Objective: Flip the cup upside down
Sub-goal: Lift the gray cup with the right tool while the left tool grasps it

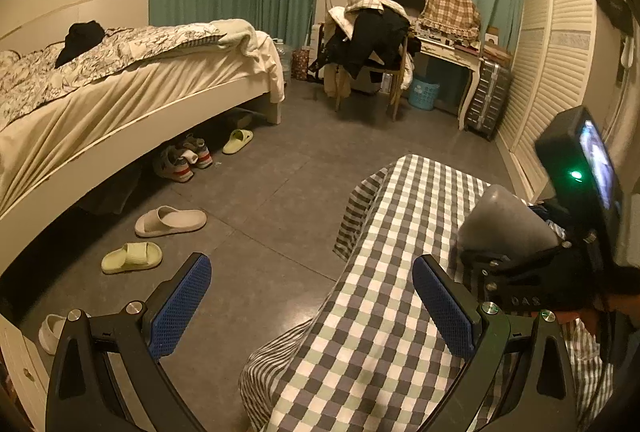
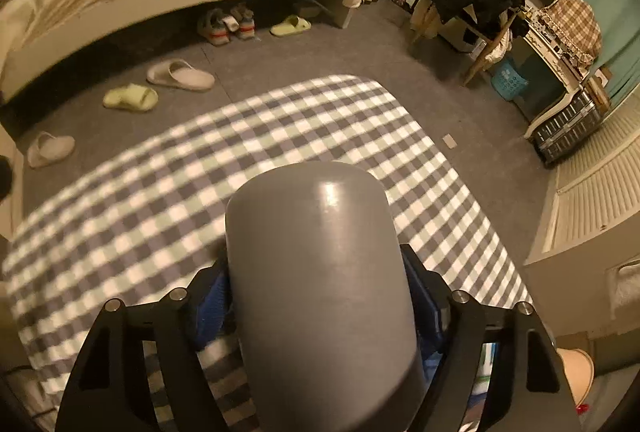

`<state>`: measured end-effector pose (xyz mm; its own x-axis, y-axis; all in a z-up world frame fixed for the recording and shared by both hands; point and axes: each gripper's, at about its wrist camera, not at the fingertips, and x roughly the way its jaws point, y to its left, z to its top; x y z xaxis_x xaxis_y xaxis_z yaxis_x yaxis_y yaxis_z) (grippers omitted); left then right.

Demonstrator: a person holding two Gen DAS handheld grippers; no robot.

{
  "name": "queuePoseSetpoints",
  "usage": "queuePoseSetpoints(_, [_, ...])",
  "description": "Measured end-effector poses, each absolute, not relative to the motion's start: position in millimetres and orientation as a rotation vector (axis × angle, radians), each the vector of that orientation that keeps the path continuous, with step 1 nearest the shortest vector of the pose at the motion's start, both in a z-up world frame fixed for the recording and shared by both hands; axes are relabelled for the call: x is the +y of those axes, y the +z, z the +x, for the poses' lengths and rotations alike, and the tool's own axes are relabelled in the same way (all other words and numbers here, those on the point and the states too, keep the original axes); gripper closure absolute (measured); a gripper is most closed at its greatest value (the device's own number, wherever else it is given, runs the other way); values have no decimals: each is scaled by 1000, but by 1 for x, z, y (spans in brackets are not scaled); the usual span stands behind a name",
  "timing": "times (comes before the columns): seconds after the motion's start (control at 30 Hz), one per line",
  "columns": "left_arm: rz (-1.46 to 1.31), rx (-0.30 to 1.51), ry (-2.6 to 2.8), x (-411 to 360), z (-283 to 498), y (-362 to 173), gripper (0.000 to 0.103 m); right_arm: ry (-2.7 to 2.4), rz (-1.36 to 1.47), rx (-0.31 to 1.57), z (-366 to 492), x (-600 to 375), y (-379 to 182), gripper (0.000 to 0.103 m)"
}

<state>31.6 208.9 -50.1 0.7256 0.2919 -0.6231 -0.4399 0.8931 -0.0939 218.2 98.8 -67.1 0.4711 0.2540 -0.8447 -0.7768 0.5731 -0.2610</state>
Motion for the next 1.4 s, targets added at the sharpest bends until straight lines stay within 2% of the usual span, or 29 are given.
queuePoseSetpoints(0.33, [-262,610,395,213,5,-44,0,786,-764,791,128,76,-16,28])
queuePoseSetpoints(0.7, [-181,640,265,162,-3,-45,0,755,-924,917,71,14,-68,28])
queuePoseSetpoints(0.97, [-168,666,216,138,-2,-53,0,782,-901,850,73,1,-71,26])
queuePoseSetpoints(1.03, [-169,674,217,135,-5,-55,0,767,-846,828,70,-4,-65,13])
queuePoseSetpoints(1.4, [-226,740,205,99,-24,-47,0,488,-321,609,51,-112,38,7])
